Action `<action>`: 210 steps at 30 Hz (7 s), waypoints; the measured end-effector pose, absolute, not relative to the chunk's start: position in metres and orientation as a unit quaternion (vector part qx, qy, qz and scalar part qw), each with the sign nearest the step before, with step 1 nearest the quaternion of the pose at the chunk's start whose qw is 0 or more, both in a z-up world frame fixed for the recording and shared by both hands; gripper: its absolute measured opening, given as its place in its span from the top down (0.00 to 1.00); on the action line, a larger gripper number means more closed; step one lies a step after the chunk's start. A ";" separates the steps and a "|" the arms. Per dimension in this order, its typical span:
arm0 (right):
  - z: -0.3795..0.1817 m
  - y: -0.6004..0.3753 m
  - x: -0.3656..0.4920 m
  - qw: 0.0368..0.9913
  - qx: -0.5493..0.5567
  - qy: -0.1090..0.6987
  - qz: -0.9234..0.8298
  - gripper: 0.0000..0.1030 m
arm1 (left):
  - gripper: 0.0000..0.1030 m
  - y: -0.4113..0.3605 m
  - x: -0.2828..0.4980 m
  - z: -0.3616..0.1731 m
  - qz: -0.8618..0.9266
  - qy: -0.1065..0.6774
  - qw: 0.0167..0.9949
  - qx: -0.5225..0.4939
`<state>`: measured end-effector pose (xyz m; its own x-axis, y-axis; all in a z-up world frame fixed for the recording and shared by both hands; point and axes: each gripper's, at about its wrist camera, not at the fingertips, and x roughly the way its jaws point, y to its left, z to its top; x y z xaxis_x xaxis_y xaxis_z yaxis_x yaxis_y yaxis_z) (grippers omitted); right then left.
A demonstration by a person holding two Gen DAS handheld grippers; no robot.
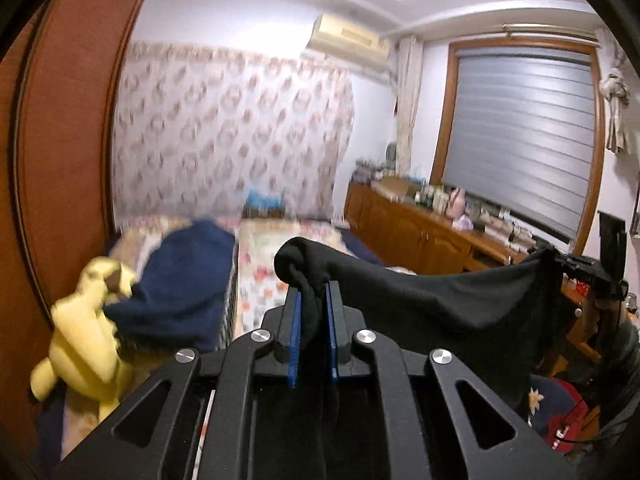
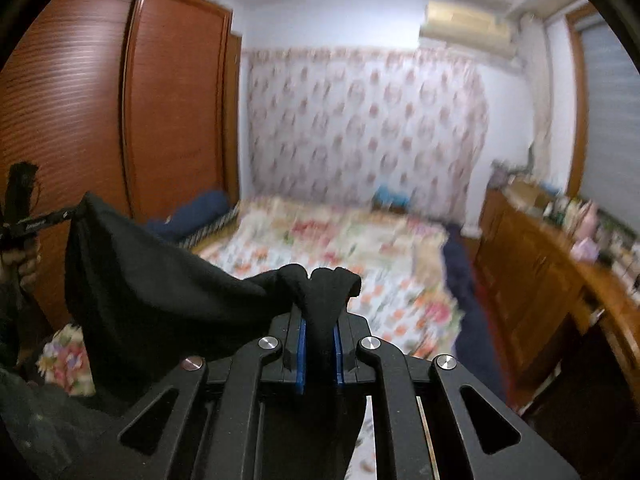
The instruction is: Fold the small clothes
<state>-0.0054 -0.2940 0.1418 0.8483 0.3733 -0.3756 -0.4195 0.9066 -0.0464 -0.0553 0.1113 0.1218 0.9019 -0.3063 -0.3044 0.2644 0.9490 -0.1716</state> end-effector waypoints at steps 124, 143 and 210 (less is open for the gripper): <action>0.012 -0.291 0.241 0.909 -0.023 0.409 0.073 0.85 | 0.15 0.055 0.122 -0.067 -0.102 0.408 0.907 -0.020; 0.013 -0.292 0.242 0.910 -0.027 0.408 0.070 0.85 | 0.78 0.074 0.151 -0.075 -0.051 0.438 0.897 -0.018; 0.022 -0.331 0.114 0.920 -0.031 0.366 0.137 0.97 | 0.93 0.101 0.015 -0.053 -0.053 0.382 0.922 -0.038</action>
<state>0.1144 -0.3307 0.0221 0.6948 0.2300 -0.6815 -0.2747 0.9605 0.0441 0.0145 0.1011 -0.0526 0.7031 -0.1264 -0.6998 0.0690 0.9916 -0.1098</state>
